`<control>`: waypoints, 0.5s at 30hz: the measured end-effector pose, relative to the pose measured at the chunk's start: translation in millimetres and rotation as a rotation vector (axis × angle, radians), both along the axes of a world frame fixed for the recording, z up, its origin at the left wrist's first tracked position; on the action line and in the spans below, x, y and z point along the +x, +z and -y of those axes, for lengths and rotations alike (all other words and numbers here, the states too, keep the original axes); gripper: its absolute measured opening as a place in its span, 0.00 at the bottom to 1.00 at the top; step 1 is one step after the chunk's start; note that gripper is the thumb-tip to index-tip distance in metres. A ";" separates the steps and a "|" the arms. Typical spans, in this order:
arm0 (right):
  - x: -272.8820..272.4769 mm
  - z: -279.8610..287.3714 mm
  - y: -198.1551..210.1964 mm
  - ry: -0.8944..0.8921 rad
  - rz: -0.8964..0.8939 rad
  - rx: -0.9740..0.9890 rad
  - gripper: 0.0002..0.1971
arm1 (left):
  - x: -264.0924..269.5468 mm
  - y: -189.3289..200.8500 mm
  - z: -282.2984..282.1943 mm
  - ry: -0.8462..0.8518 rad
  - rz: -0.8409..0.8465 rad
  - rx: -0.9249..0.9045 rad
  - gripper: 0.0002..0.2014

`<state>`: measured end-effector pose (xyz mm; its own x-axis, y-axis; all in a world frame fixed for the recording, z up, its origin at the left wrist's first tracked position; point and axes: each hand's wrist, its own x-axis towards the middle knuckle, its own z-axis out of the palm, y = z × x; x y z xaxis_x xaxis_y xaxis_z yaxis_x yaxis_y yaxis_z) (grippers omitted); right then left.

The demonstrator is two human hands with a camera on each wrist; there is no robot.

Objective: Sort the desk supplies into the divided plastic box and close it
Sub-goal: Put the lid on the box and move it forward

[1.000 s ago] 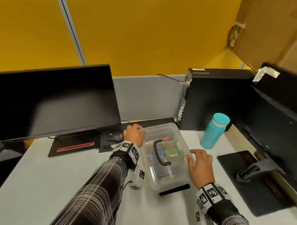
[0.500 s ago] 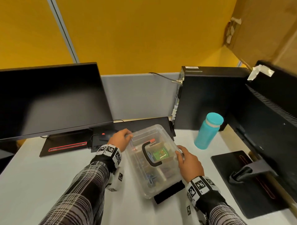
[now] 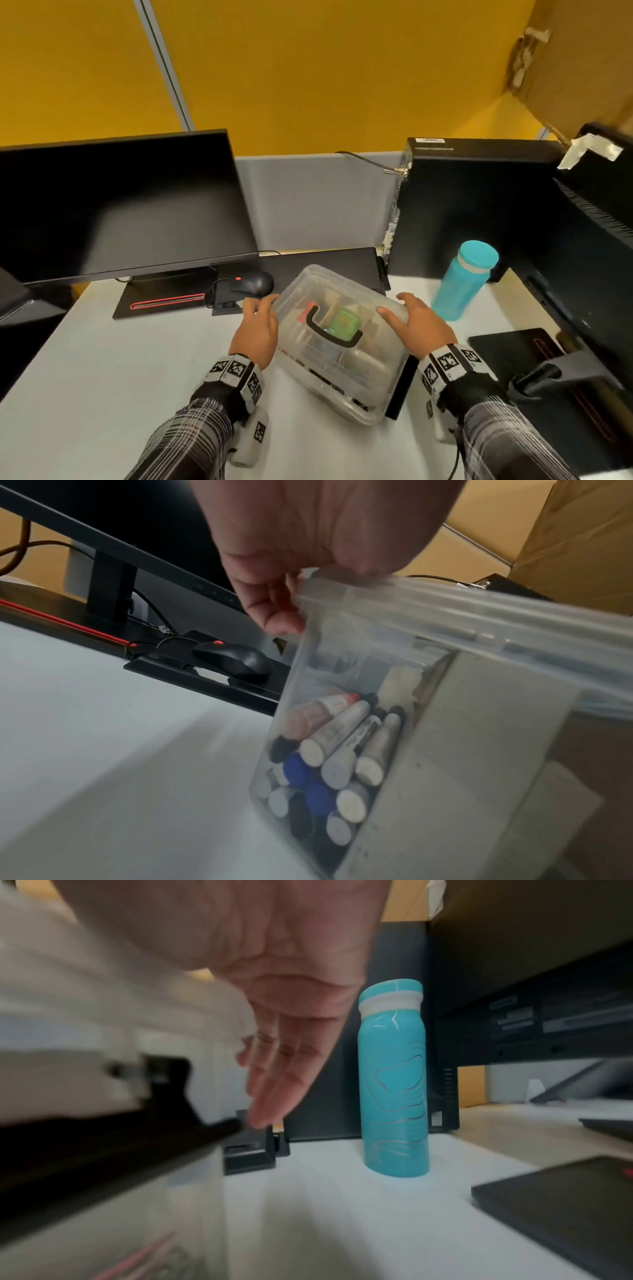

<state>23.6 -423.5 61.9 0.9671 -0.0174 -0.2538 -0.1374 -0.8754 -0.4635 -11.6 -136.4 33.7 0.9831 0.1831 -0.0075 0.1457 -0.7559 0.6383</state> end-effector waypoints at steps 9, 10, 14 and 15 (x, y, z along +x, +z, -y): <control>-50.8 3.1 -21.7 -0.208 -0.384 0.649 0.38 | -15.0 -5.4 -12.1 -0.047 0.025 -0.047 0.14; -45.6 2.2 -21.6 -0.182 -0.371 0.638 0.37 | -16.9 -4.7 -14.7 -0.054 0.016 -0.055 0.13; -10.0 -3.2 -13.4 -0.146 -0.359 0.521 0.35 | -17.4 -5.1 -15.9 -0.011 -0.021 -0.098 0.13; 1.7 -5.2 -9.8 -0.125 -0.330 0.472 0.36 | -16.9 -5.1 -13.5 0.005 -0.024 -0.122 0.14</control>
